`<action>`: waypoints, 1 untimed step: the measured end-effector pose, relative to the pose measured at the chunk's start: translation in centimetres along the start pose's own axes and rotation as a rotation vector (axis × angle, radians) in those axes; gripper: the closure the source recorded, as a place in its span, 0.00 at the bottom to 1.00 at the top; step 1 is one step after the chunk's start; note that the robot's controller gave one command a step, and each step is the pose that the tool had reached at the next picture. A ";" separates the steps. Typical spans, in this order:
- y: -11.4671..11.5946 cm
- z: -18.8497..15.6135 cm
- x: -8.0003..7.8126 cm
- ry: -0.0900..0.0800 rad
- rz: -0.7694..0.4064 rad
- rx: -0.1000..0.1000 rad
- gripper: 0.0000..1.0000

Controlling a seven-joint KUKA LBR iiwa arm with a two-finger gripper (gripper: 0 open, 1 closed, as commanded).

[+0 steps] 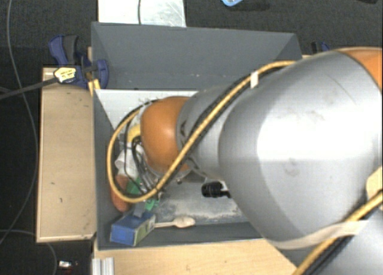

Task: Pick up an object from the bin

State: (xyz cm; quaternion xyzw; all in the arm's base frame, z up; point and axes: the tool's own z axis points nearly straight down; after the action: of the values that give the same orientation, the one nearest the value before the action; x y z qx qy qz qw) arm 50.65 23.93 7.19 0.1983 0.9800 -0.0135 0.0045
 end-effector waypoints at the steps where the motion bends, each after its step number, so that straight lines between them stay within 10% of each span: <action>1: -0.2 -0.7 0.0 -0.001 0.003 0.002 1.00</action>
Offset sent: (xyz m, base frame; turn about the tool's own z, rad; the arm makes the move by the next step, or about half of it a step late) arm -0.0001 -0.0012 0.0552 0.0017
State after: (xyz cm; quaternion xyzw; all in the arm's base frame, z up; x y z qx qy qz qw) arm 50.60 23.71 7.89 0.1998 0.9797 -0.0146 0.0046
